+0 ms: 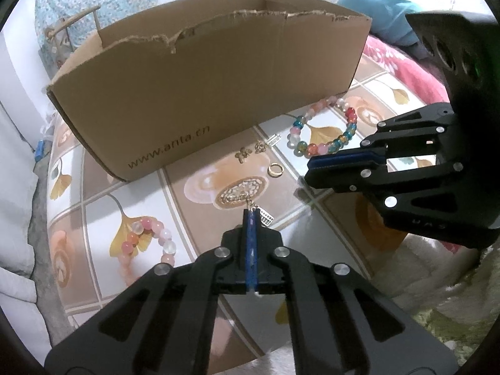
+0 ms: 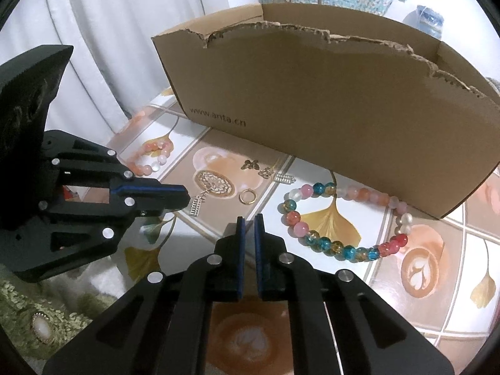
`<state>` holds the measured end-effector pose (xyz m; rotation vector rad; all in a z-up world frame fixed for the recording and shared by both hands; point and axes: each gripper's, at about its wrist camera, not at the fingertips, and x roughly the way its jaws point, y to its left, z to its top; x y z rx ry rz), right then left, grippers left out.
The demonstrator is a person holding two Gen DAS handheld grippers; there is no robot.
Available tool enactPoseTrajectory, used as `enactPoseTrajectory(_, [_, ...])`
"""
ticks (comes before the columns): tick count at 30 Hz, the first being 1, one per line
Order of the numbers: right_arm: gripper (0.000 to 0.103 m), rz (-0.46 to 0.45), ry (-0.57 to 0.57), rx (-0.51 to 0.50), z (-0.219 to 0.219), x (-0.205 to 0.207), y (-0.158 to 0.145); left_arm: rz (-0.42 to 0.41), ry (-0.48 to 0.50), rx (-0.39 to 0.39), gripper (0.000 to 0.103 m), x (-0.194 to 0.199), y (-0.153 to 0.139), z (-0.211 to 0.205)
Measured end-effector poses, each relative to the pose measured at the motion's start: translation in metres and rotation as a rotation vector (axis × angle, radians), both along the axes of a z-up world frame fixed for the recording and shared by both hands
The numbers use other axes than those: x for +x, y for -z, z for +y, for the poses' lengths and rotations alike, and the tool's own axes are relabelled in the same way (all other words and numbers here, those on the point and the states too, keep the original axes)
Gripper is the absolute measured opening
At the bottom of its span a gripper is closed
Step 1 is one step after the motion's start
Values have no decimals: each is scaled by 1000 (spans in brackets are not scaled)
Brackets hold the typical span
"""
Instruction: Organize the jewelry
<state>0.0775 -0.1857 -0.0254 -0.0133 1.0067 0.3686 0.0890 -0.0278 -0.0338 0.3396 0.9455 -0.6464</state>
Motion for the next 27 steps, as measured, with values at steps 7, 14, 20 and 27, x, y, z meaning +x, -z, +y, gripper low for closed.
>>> enactPoseTrajectory(7, [8,-3,8,22,-4,0,-2,-6,6,-14,17,2,-2,-2])
enactPoseTrajectory(14, [27,-32,-54,9,7,19,1,0,29,4,28,5,2,-13])
enactPoseTrajectory(20, [27,-23,-105,11,7,27,7,0,42,19,28,5,8,-17])
enactPoseTrajectory(27, [27,-27,-171,-13,12,27,9,-6,53,11,27,6,9,-18])
